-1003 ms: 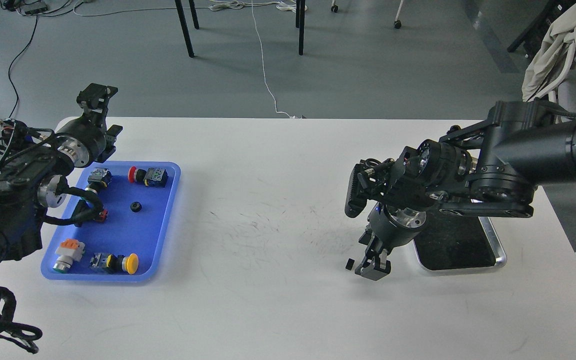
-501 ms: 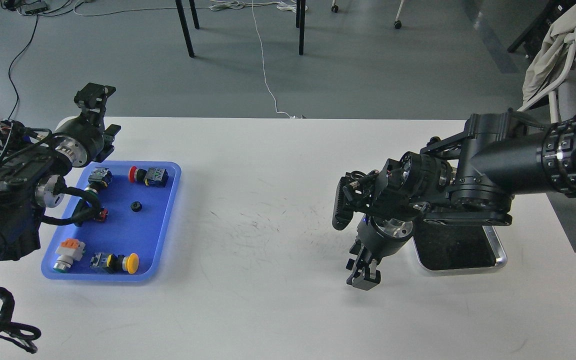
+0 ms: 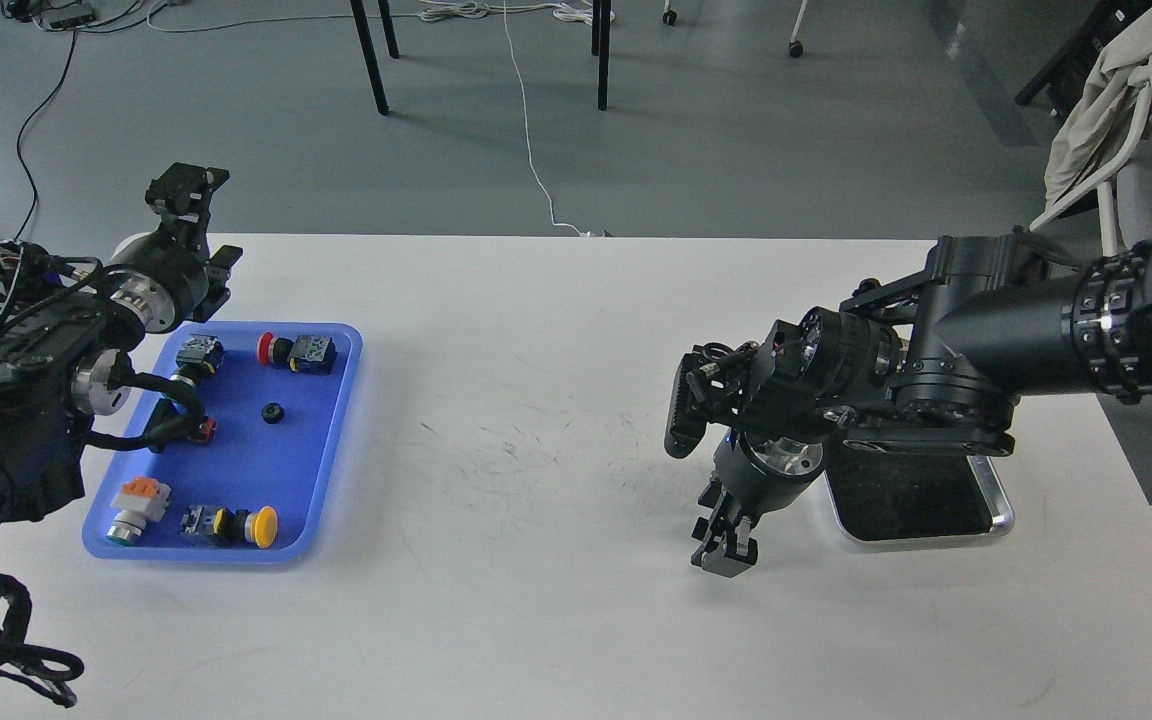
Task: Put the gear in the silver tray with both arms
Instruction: 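Close the right gripper on the black gear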
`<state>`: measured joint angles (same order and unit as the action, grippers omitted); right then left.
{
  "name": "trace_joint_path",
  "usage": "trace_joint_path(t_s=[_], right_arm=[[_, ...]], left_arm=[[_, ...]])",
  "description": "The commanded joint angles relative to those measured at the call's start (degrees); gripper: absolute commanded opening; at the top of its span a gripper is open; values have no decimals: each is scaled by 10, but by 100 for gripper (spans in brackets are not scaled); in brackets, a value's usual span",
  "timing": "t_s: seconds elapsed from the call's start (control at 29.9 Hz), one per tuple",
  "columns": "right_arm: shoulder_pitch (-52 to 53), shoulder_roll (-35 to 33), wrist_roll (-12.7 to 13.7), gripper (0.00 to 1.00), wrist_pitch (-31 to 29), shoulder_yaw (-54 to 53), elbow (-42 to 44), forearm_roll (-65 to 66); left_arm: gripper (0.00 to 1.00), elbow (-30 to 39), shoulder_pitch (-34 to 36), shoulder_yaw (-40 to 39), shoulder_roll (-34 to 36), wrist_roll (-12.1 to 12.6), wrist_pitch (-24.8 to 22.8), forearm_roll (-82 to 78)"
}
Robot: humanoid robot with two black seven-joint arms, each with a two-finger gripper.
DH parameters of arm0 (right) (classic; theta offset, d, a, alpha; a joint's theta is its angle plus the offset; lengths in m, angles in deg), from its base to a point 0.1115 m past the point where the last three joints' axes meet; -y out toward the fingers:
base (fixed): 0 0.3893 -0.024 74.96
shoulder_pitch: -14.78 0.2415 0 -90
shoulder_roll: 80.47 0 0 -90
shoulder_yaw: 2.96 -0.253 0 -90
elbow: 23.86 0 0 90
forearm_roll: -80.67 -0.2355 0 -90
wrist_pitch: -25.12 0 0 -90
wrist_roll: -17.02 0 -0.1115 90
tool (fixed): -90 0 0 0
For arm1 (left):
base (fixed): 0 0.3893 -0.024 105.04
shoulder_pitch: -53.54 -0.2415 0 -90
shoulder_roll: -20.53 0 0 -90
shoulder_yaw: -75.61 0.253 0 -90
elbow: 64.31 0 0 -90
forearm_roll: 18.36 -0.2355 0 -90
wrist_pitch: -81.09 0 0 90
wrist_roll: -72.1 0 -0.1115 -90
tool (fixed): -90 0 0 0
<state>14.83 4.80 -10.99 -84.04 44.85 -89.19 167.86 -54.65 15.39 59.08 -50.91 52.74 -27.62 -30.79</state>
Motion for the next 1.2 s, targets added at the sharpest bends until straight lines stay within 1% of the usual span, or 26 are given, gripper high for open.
trace_joint_path(t_s=[0.0,0.27,0.37,0.43,0.6,0.9,1.04,1.17], right_arm=[[-3,7,0,60,0,0,7,1],[-13,15,0,51,-1,0,24,1],[-13,14,0,50,-1,0,27,1],[-9,15,0,46,0,0,24,1],[-6,22,0,43,-1,0,25,1],[3,22,0,43,-4,1,20,3],[9,21,0,43,-24,2,20,3],[9,21,0,43,-28,4,20,3]], left_arm=[[97,0,-1,0,1,-4,0,0],[97,0,-4,0,1,-5,0,0],[97,0,-4,0,1,-4,1,0],[97,0,-4,0,1,-5,1,0],[97,0,-4,0,0,-5,1,0],[97,0,-4,0,-1,-5,3,0],[97,0,-4,0,-1,-4,3,0],[97,0,-4,0,-2,-4,3,0]])
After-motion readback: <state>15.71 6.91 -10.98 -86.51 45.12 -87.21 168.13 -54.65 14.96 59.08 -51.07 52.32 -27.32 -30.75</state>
